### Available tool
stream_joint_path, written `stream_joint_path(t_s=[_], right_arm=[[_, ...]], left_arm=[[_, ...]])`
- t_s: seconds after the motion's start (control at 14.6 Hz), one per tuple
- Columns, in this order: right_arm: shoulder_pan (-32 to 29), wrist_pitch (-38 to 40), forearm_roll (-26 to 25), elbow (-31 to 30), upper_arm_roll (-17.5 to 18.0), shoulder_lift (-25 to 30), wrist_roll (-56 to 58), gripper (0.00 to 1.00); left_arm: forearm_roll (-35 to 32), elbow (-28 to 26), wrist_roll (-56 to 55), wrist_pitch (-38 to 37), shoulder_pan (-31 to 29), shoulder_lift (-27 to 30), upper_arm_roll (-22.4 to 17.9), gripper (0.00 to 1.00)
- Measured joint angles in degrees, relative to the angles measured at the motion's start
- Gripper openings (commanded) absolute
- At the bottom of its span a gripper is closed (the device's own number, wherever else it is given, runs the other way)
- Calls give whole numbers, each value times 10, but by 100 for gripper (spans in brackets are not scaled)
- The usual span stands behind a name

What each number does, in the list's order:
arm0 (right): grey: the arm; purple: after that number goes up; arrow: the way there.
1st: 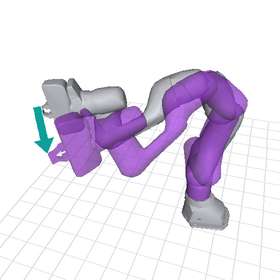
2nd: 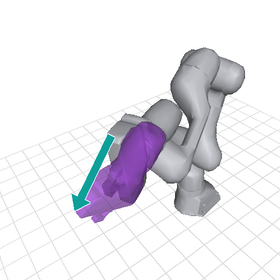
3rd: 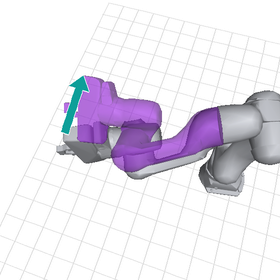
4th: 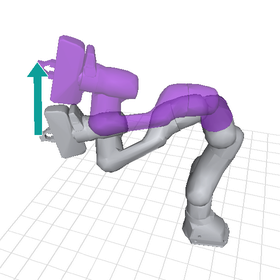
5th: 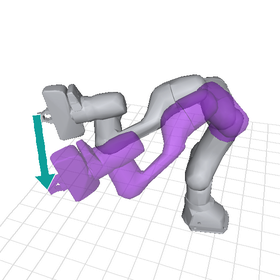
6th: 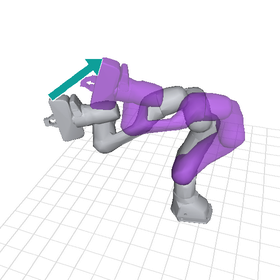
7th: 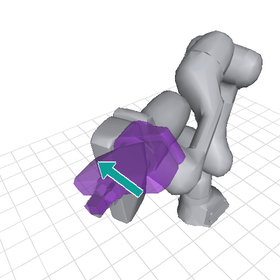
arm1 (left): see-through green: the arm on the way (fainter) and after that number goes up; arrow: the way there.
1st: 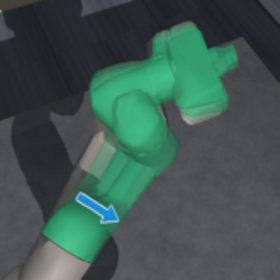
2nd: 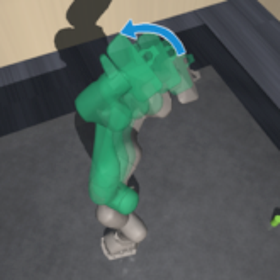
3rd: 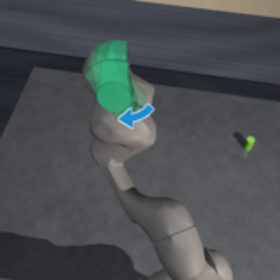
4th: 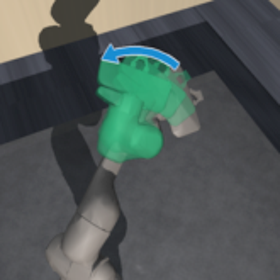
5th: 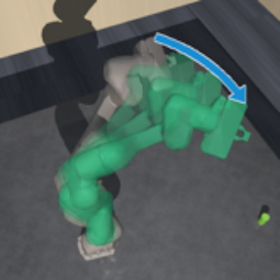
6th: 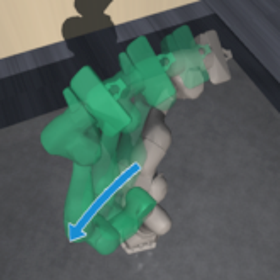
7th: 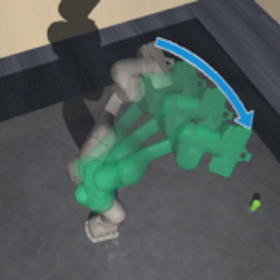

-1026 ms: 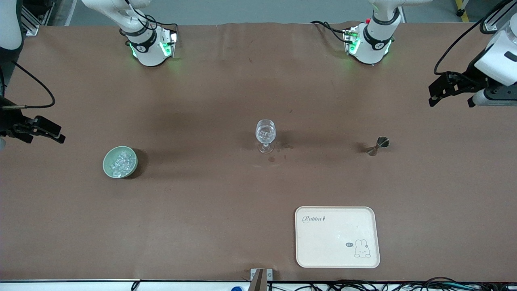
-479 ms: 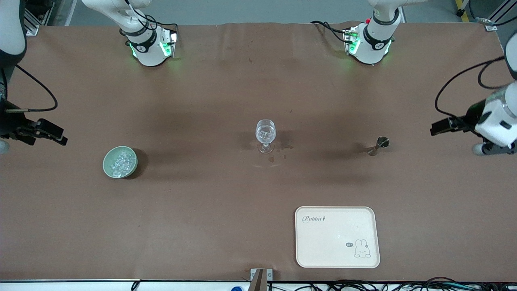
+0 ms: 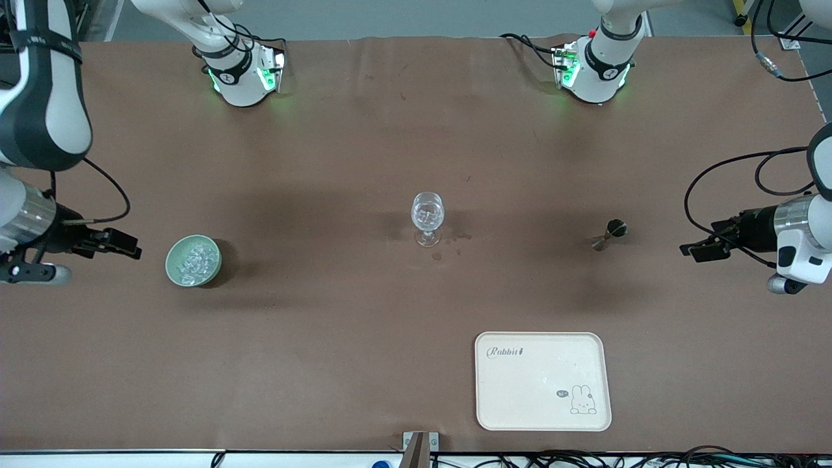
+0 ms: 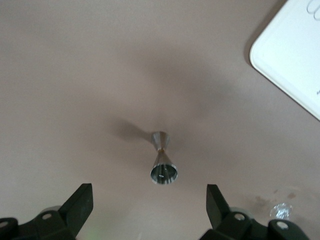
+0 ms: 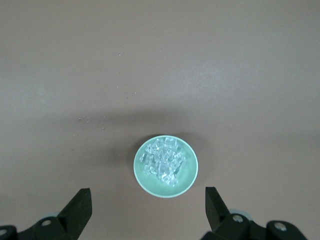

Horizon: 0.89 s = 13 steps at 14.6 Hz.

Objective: Pour wine and add ice with both arms
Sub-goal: 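Grasp ice with the right gripper while the left gripper grasps the jigger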

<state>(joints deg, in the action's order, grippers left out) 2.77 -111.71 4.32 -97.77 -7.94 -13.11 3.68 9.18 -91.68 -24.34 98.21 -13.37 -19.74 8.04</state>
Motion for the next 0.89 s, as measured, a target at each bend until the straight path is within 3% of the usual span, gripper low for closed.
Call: stream_joint_path(t_s=[0.34,0.68,0.89], right_arm=[[0,-90,0,-92,-1,-9,0,98],[0,-189,0,-182,0,-11,-1,97],[0,-246,0,-226,0,-20,-12,94]], left_arm=[[9,5,-40,7,-4,-26,0,100],[93,12,-61,8,-47,-72,0,100],[131,12,-130,6,-57,-104,0,100]])
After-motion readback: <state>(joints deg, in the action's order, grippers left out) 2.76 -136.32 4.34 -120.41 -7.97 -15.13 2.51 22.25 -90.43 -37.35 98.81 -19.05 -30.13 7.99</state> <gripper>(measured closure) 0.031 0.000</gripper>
